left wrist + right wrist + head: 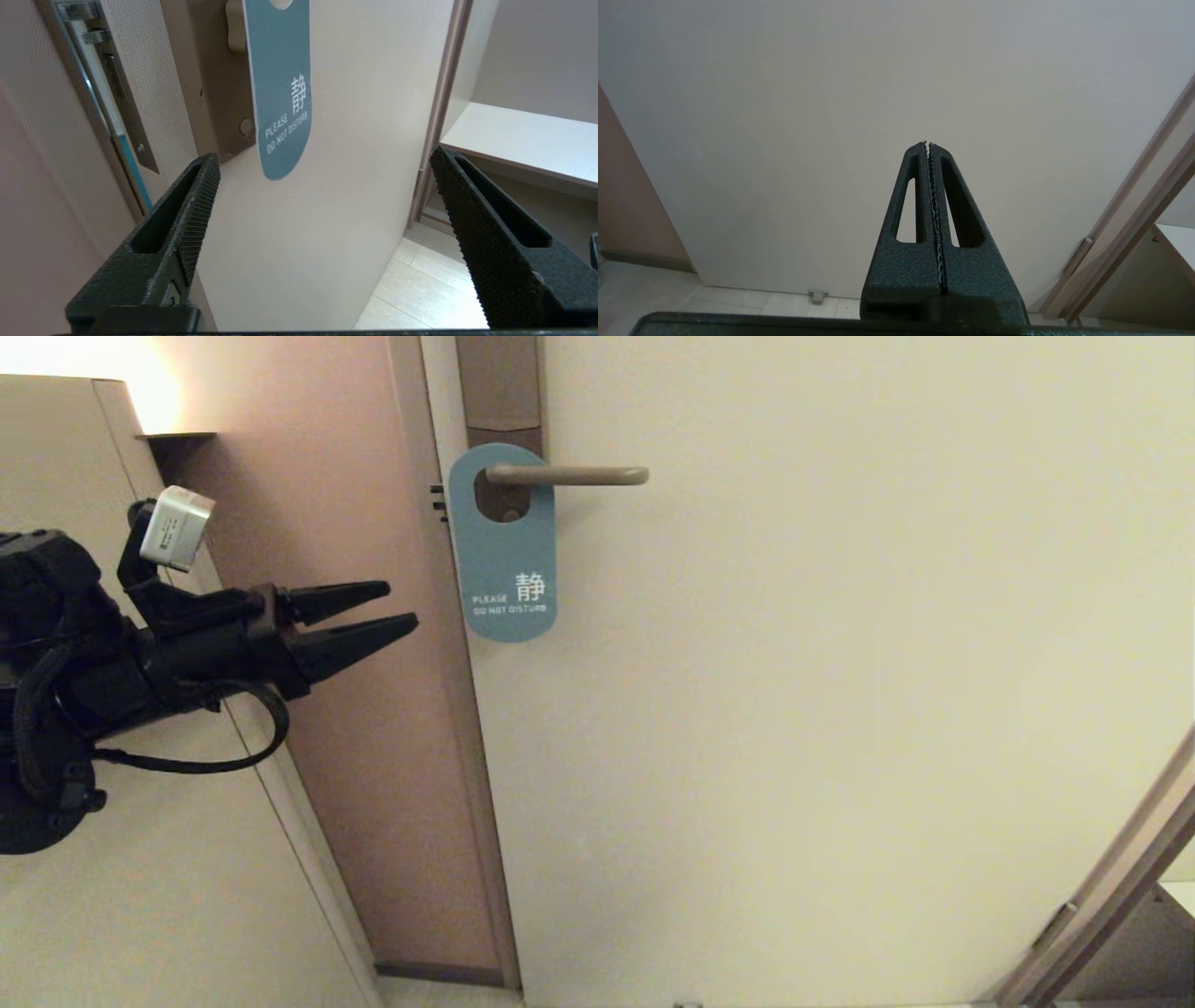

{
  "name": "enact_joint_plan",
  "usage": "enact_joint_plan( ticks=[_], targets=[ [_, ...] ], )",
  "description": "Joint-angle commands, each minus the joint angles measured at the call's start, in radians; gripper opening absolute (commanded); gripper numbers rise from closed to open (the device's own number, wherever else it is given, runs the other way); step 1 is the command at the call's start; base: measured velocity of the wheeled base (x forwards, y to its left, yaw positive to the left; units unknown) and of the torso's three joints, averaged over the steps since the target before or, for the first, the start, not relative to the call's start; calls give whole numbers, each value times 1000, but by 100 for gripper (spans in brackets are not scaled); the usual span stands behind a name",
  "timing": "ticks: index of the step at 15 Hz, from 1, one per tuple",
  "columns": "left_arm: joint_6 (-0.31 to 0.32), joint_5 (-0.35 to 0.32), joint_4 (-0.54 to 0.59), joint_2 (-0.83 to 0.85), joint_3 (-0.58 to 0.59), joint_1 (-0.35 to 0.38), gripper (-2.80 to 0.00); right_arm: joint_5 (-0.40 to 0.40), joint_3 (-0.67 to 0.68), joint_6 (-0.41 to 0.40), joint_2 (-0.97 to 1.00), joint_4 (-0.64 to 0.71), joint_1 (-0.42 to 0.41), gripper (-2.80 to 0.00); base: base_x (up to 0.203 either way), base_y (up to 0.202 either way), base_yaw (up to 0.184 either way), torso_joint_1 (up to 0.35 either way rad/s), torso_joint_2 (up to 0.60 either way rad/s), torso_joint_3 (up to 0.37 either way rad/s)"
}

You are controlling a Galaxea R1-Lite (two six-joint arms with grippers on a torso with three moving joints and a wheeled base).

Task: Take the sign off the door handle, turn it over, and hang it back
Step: Take down the sign

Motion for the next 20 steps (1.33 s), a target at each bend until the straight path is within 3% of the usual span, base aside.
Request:
enact_joint_plan(
  ticks=[1, 4, 20],
  targets=[
    [-1, -20, -5, 50, -34, -2, 0, 0, 0, -1, 1, -1, 0, -280, 0, 0, 0, 0, 0, 0],
    [-4, -78, -4, 105, -94, -7, 0, 0, 0, -1, 1, -2, 0, -280, 0, 0, 0, 0, 0, 0],
    [-40, -85, 2, 263, -314, -135, 0, 0, 0, -1, 1, 0, 0, -280, 0, 0, 0, 0, 0, 0]
  ],
)
